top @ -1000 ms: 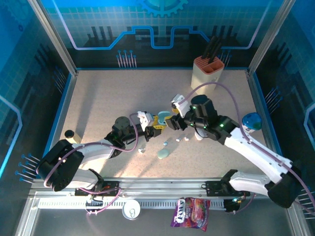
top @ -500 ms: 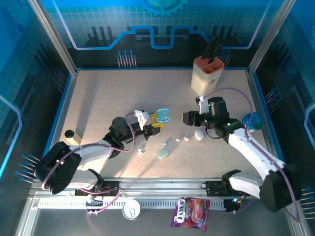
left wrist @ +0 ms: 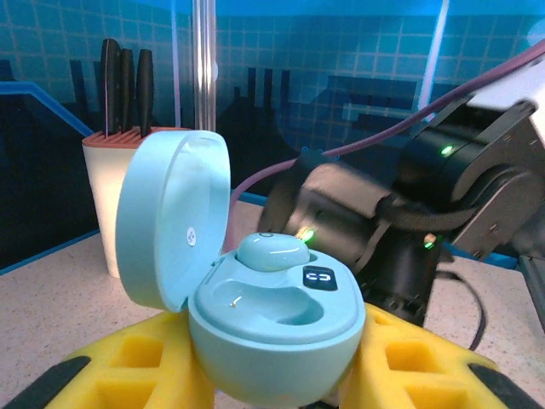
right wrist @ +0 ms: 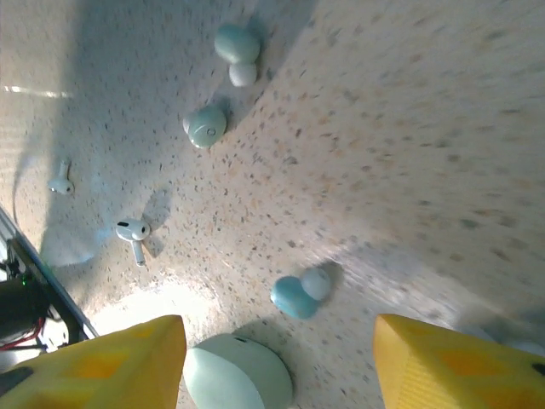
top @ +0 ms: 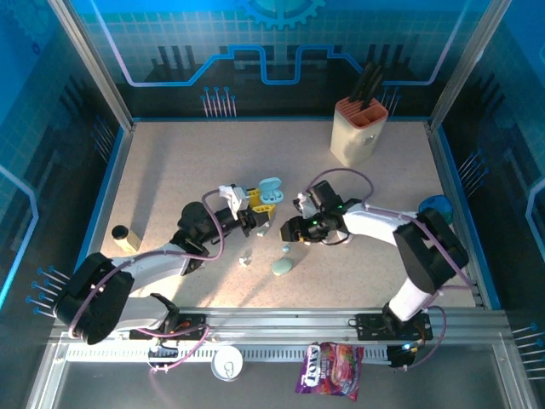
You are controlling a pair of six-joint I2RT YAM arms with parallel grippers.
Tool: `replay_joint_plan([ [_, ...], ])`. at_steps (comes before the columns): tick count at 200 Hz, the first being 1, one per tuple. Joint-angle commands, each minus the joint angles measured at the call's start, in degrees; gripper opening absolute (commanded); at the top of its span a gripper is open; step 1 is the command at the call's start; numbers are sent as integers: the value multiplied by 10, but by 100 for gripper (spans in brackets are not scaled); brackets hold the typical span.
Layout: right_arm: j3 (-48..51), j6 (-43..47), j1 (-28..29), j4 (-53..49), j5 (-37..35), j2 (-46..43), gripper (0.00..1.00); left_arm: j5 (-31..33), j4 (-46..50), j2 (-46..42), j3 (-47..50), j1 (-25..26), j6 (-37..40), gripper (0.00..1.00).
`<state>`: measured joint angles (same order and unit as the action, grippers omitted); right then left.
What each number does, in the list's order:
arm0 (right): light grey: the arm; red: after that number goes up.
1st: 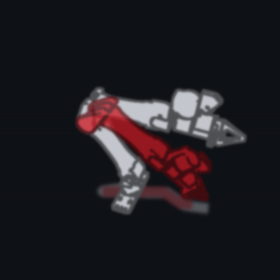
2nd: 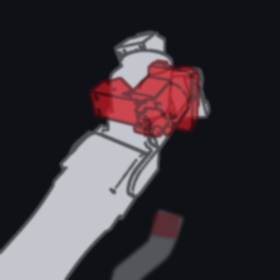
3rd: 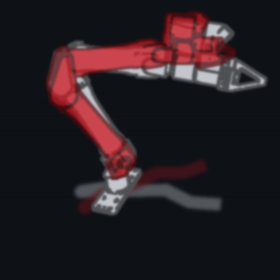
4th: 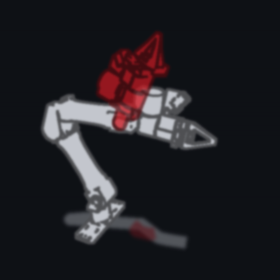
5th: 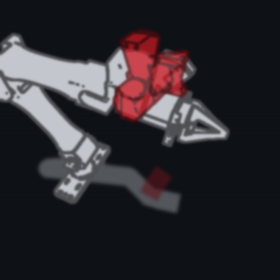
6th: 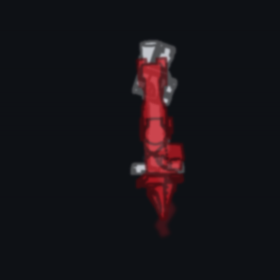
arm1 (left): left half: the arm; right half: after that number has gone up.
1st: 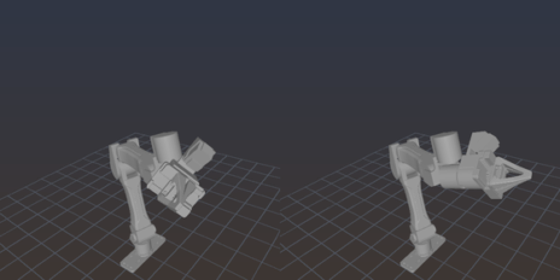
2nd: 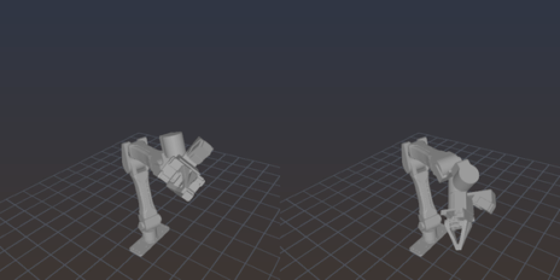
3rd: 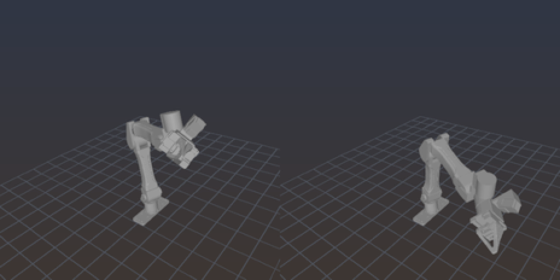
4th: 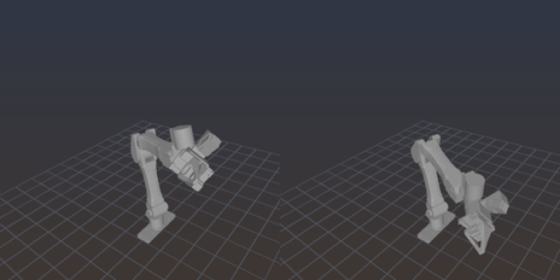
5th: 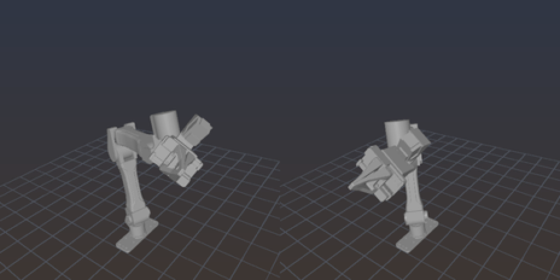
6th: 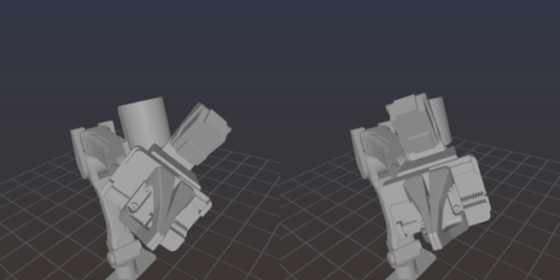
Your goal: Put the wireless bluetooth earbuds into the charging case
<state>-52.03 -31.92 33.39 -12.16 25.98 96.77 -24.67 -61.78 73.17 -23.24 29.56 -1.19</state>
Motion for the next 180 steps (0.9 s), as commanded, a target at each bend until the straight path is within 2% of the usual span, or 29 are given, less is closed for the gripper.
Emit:
replay_joint_plan([
  [1, -46, 22, 18, 1, 23, 40, 61, 0, -31, -26, 16, -6, -14, 27],
  [59, -75, 62, 30, -31, 30, 105, 61, 8, -13, -57, 26, -16, -17, 27],
  [180, -18, 57, 38, -64, -5, 28, 59, 7, -22, -44, 15, -21, -21, 27],
])
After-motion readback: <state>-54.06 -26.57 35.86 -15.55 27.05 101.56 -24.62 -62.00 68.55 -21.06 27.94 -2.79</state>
